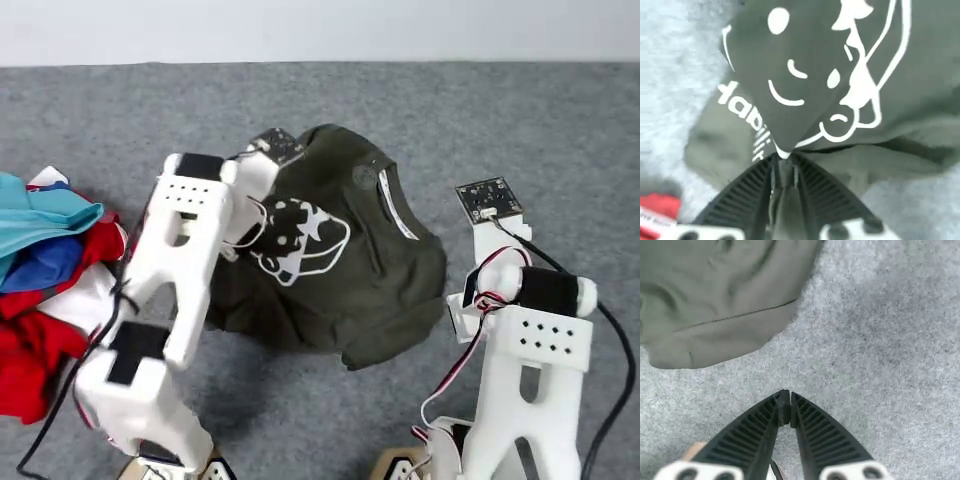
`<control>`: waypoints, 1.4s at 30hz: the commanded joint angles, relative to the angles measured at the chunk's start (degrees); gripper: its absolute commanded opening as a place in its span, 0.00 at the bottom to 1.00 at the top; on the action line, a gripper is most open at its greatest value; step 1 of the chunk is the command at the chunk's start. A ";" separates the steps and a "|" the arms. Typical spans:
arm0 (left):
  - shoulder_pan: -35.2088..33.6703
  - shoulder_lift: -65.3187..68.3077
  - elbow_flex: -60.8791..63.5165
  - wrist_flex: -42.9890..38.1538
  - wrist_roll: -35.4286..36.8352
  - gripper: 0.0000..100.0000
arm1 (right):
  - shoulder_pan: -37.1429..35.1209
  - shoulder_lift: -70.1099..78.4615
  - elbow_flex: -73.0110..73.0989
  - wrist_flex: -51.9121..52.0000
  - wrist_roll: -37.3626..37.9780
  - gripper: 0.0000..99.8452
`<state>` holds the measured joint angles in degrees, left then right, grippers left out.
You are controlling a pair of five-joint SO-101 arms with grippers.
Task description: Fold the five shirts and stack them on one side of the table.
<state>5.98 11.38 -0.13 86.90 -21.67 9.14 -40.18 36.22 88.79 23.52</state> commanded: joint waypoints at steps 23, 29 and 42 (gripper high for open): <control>-0.18 -8.09 19.03 -8.09 -0.62 0.17 | -3.30 0.22 -2.73 0.31 0.44 0.01; -3.78 -8.09 19.12 -10.46 -0.62 0.09 | -3.30 0.22 -2.73 0.31 0.44 0.01; -6.07 -8.79 13.14 3.34 -4.84 0.00 | -3.30 0.22 -2.73 0.31 0.35 0.01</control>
<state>0.26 5.49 17.10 86.02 -26.07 6.42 -40.18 36.22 88.79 23.52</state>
